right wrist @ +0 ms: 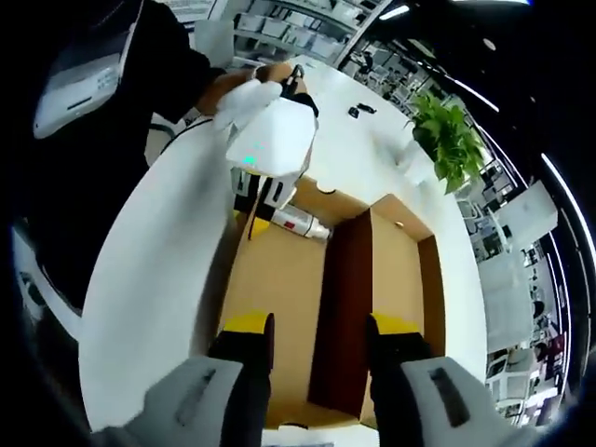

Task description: Operate the shoe box by opening the lid, removing the specified soft item, and placing it in the target area until the item is outside and the box remains undamaged.

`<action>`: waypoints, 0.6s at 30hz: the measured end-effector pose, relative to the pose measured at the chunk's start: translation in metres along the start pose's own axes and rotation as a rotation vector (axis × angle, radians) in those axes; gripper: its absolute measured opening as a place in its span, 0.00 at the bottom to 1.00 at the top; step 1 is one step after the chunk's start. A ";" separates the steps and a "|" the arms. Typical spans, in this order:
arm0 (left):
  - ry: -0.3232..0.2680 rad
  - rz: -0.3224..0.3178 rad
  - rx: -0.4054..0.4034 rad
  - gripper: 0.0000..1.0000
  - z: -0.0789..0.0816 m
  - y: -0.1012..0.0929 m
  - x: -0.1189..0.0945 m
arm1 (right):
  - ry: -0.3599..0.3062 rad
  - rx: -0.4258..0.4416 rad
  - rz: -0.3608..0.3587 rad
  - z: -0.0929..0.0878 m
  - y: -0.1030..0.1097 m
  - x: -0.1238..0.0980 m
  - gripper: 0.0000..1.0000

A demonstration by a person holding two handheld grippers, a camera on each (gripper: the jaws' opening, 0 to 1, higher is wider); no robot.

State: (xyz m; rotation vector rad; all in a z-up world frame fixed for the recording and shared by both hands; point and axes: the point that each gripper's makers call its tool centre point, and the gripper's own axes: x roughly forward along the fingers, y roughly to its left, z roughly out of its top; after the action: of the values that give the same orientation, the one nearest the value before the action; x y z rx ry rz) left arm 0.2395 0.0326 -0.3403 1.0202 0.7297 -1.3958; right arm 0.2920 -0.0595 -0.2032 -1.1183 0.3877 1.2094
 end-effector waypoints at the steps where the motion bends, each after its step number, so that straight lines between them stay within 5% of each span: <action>1: 0.000 -0.001 0.001 0.03 0.000 0.000 0.000 | -0.005 -0.006 0.005 0.002 0.000 0.004 0.40; 18: -0.007 -0.011 -0.004 0.03 0.000 0.001 0.000 | -0.099 -0.113 0.137 0.029 0.007 0.084 0.41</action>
State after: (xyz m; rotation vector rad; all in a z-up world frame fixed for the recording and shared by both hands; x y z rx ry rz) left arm 0.2401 0.0323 -0.3401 1.0092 0.7334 -1.4064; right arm 0.3076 0.0093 -0.2571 -1.1375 0.3284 1.4164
